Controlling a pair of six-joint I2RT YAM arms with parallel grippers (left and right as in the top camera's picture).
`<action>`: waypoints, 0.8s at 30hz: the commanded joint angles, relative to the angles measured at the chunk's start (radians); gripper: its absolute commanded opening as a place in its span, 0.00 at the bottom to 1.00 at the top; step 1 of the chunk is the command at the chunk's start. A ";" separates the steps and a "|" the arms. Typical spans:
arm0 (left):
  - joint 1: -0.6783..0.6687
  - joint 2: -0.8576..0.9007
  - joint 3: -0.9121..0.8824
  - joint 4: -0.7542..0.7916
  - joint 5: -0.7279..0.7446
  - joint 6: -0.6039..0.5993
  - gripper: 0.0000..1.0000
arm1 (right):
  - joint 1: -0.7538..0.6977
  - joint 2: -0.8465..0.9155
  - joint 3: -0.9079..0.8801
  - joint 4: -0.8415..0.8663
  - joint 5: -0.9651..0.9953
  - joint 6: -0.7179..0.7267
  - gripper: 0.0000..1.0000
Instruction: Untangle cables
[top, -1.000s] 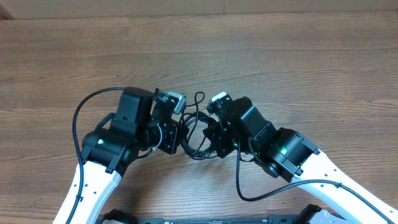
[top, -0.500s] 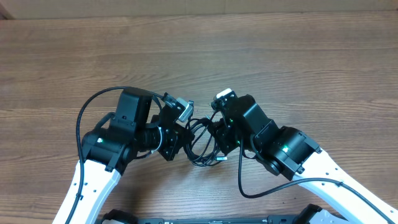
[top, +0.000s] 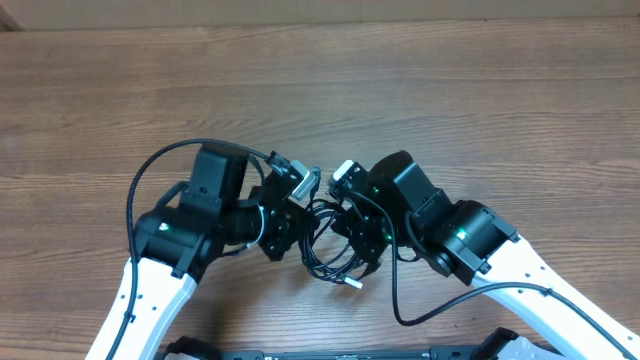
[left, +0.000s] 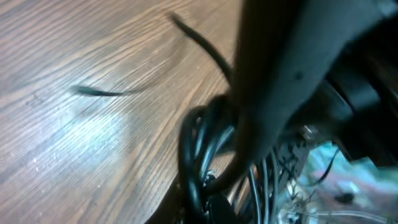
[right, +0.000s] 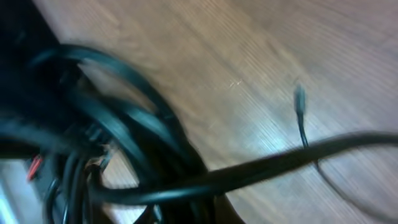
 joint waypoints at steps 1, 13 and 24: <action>0.031 0.002 0.007 0.113 -0.290 -0.357 0.04 | 0.010 -0.003 0.033 -0.094 -0.249 -0.051 0.04; 0.056 0.145 0.007 0.122 -0.270 -0.467 0.04 | 0.010 -0.004 0.033 0.055 -0.733 -0.189 0.04; 0.056 0.191 0.007 -0.001 0.042 -0.092 0.04 | -0.146 -0.003 0.033 0.162 -0.734 -0.075 0.06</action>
